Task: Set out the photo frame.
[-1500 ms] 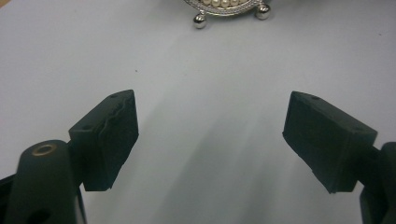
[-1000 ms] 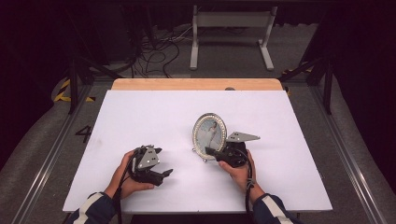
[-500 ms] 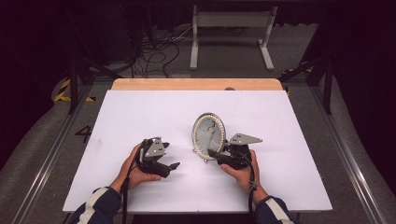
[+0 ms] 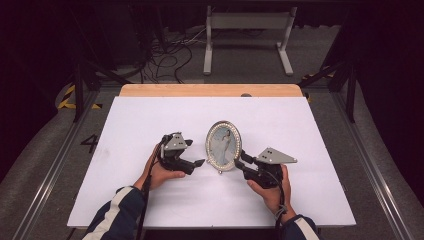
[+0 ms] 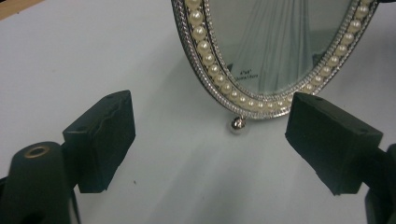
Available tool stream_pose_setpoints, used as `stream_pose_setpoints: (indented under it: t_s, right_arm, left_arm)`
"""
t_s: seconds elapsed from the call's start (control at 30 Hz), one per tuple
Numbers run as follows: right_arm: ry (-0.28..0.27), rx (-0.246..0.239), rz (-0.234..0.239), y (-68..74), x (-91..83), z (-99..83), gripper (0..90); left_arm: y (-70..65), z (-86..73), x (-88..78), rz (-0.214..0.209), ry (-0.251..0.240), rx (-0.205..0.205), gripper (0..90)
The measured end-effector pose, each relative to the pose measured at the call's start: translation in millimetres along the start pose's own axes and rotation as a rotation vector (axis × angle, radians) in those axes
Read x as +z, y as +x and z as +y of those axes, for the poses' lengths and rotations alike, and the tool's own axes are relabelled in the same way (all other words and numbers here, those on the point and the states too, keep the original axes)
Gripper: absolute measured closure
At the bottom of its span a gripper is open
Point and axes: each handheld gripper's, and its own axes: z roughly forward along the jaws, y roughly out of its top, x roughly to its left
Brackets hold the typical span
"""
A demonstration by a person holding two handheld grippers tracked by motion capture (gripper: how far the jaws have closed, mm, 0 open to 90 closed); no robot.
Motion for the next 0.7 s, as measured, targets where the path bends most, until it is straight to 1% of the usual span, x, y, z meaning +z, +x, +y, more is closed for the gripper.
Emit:
stream_pose_setpoints:
  t_s: [0.07,0.1,0.17,0.2,0.27,0.33,0.43,0.47,0.53,0.57,0.63,0.7]
  right_arm:
    - [-0.023,0.001,0.001,-0.8,-4.5,2.3,68.6]
    - [-0.036,0.005,0.005,-0.5,-6.1,3.0,69.6]
    - [-0.057,-0.001,-0.003,0.7,-9.4,4.2,72.8]
    - [-0.066,-0.001,-0.004,1.3,-10.5,4.7,74.7]
    - [-0.075,-0.005,-0.004,1.7,-11.1,5.3,75.6]
    - [-0.09,0.0,-0.013,3.1,-11.5,6.7,79.1]
    - [-0.083,0.0,-0.015,2.9,-10.4,6.7,80.5]
    - [-0.085,0.005,-0.013,2.5,-9.5,6.4,81.1]
    - [-0.085,0.01,-0.009,1.8,-8.5,6.0,81.7]
    - [-0.087,0.011,-0.004,2.0,-8.2,5.9,83.2]
    - [-0.088,0.008,-0.007,2.9,-7.9,5.9,83.3]
    - [-0.087,0.014,-0.006,2.5,-8.1,5.7,83.6]
  left_arm:
    - [1.0,2.9,4.1,-0.012,-0.015,-0.012,17.9]
    - [1.4,4.4,6.6,-0.025,-0.023,-0.015,18.6]
    - [1.1,6.9,10.8,-0.029,-0.028,-0.02,20.4]
    - [0.9,7.8,13.0,-0.038,-0.035,-0.027,21.5]
    - [0.7,8.8,15.7,-0.042,-0.041,-0.025,22.9]
    - [-0.7,10.0,20.1,-0.049,-0.035,-0.028,24.5]
    - [-1.4,12.0,24.0,-0.068,-0.037,-0.027,26.7]
    - [-1.5,12.8,25.2,-0.076,-0.042,-0.028,29.3]
    - [-2.3,14.0,27.4,-0.084,-0.035,-0.032,33.1]
    - [-3.0,14.1,28.7,-0.084,-0.032,-0.036,35.2]
    - [-1.2,13.4,28.0,-0.083,-0.031,-0.034,37.9]
    - [1.1,12.3,26.3,-0.088,-0.037,-0.049,42.6]
